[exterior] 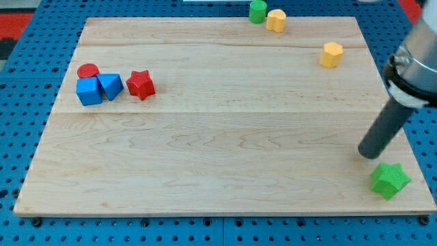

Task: Point at the yellow hexagon

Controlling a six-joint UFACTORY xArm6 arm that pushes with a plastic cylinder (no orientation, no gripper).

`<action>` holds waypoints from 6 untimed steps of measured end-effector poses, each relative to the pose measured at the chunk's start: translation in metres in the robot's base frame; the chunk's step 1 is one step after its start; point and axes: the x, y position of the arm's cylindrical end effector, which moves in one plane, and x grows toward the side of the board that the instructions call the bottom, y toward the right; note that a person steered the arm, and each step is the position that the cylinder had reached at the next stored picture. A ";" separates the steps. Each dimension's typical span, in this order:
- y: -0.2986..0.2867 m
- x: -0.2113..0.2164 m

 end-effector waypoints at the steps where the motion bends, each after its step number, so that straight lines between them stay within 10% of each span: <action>1: 0.064 -0.065; 3: 0.060 -0.216; 6: -0.053 -0.165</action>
